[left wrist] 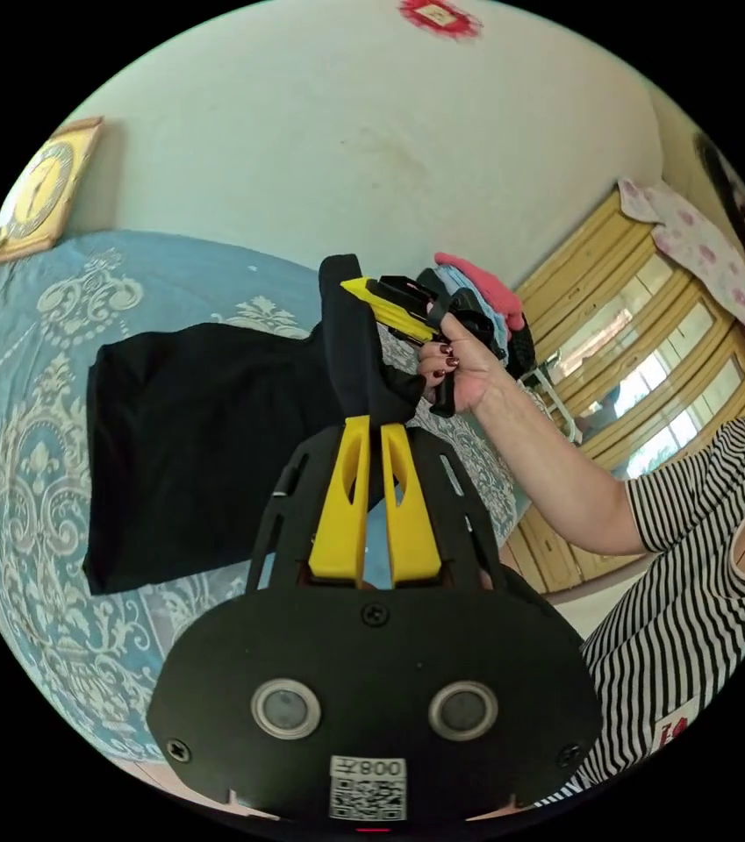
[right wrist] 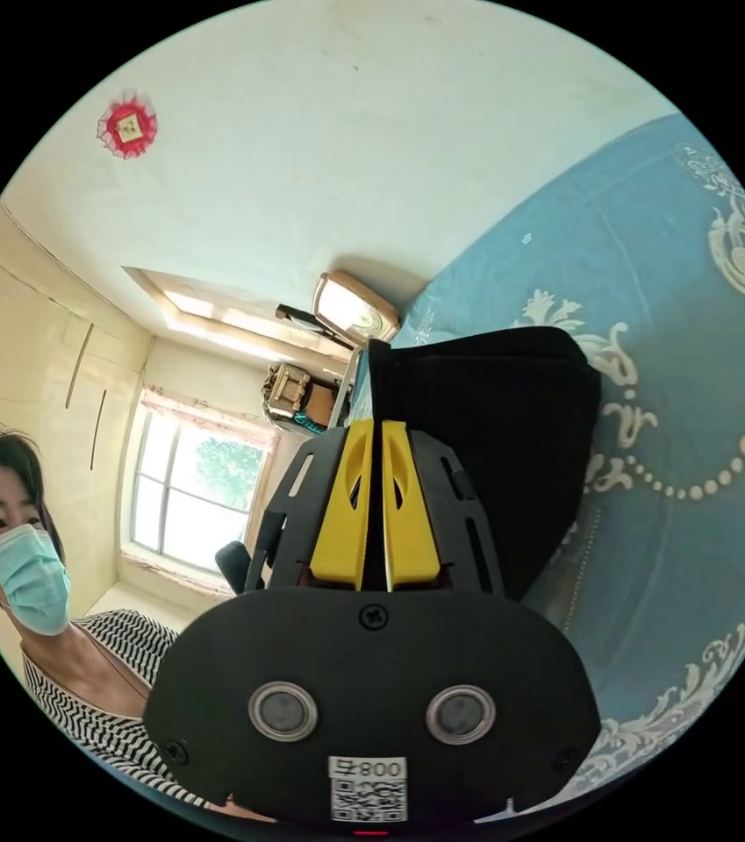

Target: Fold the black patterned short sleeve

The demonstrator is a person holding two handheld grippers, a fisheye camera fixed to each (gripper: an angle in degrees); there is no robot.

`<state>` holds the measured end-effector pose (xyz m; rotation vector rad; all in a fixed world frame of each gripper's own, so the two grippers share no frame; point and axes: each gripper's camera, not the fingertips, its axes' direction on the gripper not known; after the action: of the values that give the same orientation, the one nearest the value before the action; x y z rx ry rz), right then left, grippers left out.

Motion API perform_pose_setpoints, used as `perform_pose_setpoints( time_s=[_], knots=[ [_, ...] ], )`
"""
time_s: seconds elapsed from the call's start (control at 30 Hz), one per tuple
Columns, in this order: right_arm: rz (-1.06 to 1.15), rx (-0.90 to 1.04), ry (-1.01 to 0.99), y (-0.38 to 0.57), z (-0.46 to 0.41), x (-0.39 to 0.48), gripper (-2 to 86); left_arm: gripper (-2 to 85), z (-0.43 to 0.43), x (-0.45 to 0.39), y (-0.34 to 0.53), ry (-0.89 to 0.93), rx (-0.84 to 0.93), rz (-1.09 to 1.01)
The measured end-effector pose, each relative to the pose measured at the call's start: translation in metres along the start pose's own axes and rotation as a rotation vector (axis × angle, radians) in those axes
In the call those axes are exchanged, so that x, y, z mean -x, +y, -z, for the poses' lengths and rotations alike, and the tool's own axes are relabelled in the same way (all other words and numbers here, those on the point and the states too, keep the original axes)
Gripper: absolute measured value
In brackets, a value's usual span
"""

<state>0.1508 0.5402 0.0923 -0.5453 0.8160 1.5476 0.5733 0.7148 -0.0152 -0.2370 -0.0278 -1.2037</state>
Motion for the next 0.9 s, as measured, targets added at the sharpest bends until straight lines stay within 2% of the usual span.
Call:
perform_pose_setpoints(
  time_s=[0.37,0.6,0.9],
  knots=[
    [0.026,0.236,0.109,-0.012,-0.175,0.016,1.1,1.7,0.09,0.135,0.04,0.035,-0.1,0.324],
    [0.036,0.294,0.161,-0.013,-0.233,0.022,1.2,1.8,0.116,0.175,0.052,0.068,-0.154,0.419],
    [0.026,0.375,0.247,-0.007,-0.302,0.014,3.0,2.3,0.135,0.206,0.067,0.089,-0.14,0.529]
  ],
)
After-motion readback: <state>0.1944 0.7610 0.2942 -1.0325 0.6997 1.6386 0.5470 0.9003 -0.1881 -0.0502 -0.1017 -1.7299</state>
